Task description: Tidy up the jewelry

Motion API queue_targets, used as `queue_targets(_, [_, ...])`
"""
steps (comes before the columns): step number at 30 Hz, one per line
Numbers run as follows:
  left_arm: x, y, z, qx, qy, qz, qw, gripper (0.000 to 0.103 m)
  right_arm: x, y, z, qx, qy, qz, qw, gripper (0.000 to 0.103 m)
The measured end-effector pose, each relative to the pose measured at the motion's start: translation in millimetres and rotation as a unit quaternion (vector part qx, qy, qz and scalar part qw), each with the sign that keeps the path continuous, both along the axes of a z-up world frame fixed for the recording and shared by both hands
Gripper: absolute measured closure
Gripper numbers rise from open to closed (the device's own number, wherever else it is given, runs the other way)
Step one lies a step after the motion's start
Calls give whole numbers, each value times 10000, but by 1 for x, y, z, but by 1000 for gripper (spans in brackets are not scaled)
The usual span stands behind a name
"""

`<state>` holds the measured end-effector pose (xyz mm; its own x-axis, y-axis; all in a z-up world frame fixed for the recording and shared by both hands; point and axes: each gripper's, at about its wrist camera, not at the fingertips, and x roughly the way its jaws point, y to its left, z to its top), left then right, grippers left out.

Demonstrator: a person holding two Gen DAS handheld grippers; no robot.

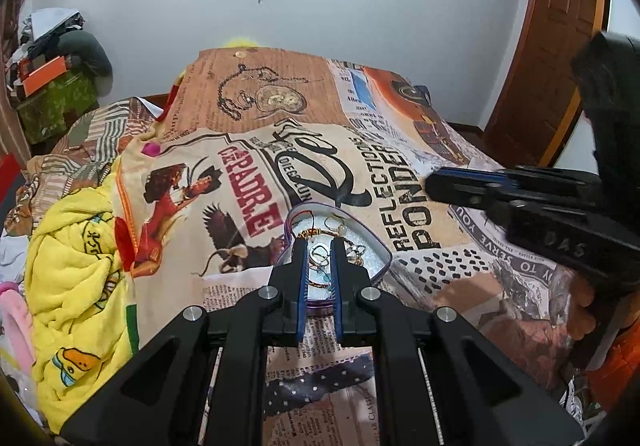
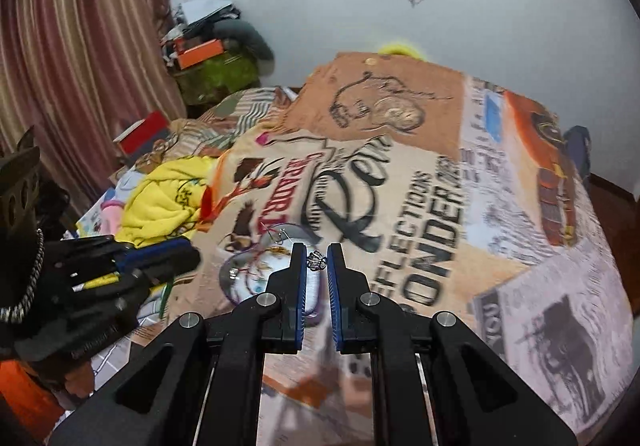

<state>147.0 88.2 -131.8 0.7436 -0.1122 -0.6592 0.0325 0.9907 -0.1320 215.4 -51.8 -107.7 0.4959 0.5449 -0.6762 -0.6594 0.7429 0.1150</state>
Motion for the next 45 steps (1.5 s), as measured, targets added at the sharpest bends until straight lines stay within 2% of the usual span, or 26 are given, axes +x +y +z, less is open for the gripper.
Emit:
queue_targets(11, [24, 3, -33, -115, 337, -145, 9993, 94, 20, 31, -29, -169, 408, 181, 9989, 94])
queue_targets(20, [24, 14, -34, -41, 225, 17, 9997, 93, 27, 42, -38, -315, 452, 281, 9981, 94])
queue_targets(22, [21, 17, -31, 30, 174, 106, 9998, 90, 28, 44, -42, -362, 467, 297, 9978, 94])
queue_targets(24, [19, 21, -30, 66, 150, 190, 9997, 78, 27, 47, -45, -427, 453, 306, 9976, 94])
queue_targets(26, [15, 27, -29, 123, 111, 316, 9994, 73, 25, 49, -47, -496, 388, 298, 9976, 94])
queue_targets(31, [10, 40, -29, 153, 146, 510, 9985, 69, 21, 54, -52, -795, 291, 300, 9960, 93])
queue_targets(34, [6, 44, -28, 173, 154, 604, 9979, 65, 17, 53, -52, -938, 208, 242, 9951, 86])
queue_targets(37, [3, 46, -27, 189, 161, 667, 9975, 64, 14, 48, -49, -952, 82, 143, 9953, 65])
queue_targets(39, [0, 47, -25, 203, 155, 701, 9972, 63, 11, 46, -45, -957, -1, 90, 9954, 60])
queue_targets(45, [-13, 44, -9, 185, 25, 752, 9970, 63, -1, 34, -27, -809, -66, -4, 9967, 60])
